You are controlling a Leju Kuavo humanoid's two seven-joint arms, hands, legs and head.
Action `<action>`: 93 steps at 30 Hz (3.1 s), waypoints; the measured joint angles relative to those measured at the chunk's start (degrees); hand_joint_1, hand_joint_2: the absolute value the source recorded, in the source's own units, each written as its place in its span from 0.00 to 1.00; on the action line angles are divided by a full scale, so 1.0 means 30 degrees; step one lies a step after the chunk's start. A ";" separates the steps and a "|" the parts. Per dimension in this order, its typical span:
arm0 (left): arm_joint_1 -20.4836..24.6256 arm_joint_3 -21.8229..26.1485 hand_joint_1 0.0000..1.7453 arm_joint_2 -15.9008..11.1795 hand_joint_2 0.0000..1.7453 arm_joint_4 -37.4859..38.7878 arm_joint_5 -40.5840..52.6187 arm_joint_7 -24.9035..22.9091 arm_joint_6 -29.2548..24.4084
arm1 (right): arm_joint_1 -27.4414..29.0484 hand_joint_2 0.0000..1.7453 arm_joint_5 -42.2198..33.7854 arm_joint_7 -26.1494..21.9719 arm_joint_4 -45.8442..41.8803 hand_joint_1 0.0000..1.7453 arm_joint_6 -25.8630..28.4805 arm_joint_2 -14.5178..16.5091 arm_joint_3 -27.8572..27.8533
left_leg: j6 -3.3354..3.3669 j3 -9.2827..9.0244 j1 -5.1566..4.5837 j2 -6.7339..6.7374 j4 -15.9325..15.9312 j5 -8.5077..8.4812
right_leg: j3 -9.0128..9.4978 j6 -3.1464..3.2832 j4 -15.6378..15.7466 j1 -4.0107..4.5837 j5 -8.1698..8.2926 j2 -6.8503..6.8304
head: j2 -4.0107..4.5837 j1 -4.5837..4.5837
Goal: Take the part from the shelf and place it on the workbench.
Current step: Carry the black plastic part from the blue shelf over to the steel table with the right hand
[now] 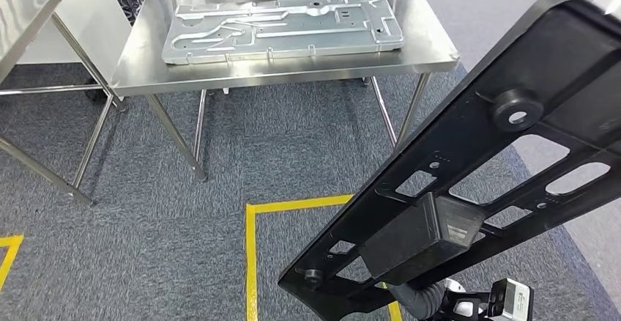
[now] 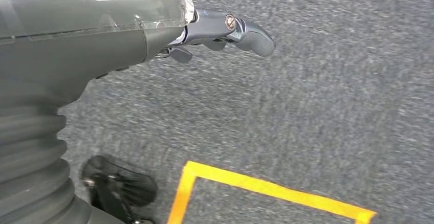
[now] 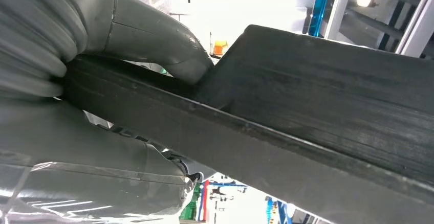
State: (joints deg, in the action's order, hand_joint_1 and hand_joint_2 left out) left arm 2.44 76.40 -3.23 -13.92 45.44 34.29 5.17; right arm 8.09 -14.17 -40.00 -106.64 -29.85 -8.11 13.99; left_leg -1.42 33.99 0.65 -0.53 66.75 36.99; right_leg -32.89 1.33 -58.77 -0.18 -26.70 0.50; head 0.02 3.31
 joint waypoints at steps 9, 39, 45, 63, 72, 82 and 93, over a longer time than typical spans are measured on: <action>0.0017 0.0280 0.00 0.0000 1.00 -0.0014 -0.0049 -0.0048 -0.0051 | -0.0030 1.00 -0.0080 -0.0004 -0.0026 1.00 0.0000 0.0002 -0.0071 | 0.0789 -0.0626 0.0012 0.0088 -0.3054 -0.3656 | -0.0135 -0.0814 -0.1715 0.0026 -0.1796 0.0020 | 0.0000 -0.0003; 0.0250 0.0317 0.00 -0.0288 1.00 -0.0014 0.0634 -0.0226 0.0432 | 0.1149 1.00 0.0193 -0.0007 -0.0953 1.00 -0.0004 0.0459 -0.1040 | 0.0811 -0.1113 -0.0194 0.0097 -0.3439 -0.3458 | -0.0117 -0.0628 -0.0484 0.0053 -0.0653 0.0361 | 0.0000 -0.0004; 0.0243 0.0317 0.00 -0.0255 1.00 -0.0007 0.0698 -0.0284 0.0454 | 0.1446 1.00 0.0228 -0.0005 -0.1007 1.00 -0.0093 0.0513 -0.1320 | 0.0879 -0.1271 -0.0149 0.0544 -0.3499 -0.3342 | -0.2415 -0.0988 -0.4756 -0.0176 -0.2077 -0.0046 | 0.0000 -0.0004; 0.0233 0.0317 0.00 -0.0198 1.00 -0.0007 0.0800 -0.0515 0.0403 | 0.1295 1.00 0.0596 -0.0005 -0.0891 1.00 -0.0421 0.1266 -0.1610 | 0.0019 0.0120 -0.0106 0.0332 -0.1037 -0.2960 | 0.0643 -0.0069 0.0310 0.0031 -0.0560 -0.0010 | 0.0000 -0.0004; 0.0262 0.0331 0.00 -0.0204 1.00 -0.0007 0.0749 -0.0444 0.0200 | 0.1129 1.00 0.0617 -0.0002 -0.0769 1.00 -0.0510 0.1422 -0.1592 | 0.0948 -0.1597 -0.0159 0.0282 -0.3422 -0.2976 | -0.0860 -0.0966 -0.3177 -0.0082 -0.1971 0.0003 | 0.0000 -0.0004; 0.0308 0.0337 0.00 -0.0164 1.00 -0.0013 0.0980 -0.0410 0.0335 | 0.1139 1.00 0.0574 0.0007 -0.0668 1.00 -0.0311 0.1435 -0.1570 | 0.0320 -0.3470 -0.0204 0.0311 -0.3579 -0.1423 | -0.1579 -0.0400 -0.0306 0.0006 0.0770 -0.0170 | 0.0000 0.0011; 0.0221 0.0339 0.00 -0.0171 1.00 -0.0011 0.1047 -0.0404 0.0372 | 0.1130 1.00 0.0437 -0.0005 -0.0698 1.00 -0.0335 0.1450 -0.1588 | 0.0133 0.1291 -0.0145 0.0282 -0.0190 -0.1378 | 0.1907 0.0135 0.0390 0.0064 -0.1411 0.0061 | 0.0000 0.0013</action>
State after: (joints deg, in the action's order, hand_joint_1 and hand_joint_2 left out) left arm 3.11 77.42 -3.75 -13.96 48.58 33.08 6.29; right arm 11.48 -12.86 -40.02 -108.73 -30.85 -3.76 9.22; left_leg -1.02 37.86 0.21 0.31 66.18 32.86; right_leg -27.17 1.74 -57.60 0.01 -30.93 0.69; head 0.02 3.35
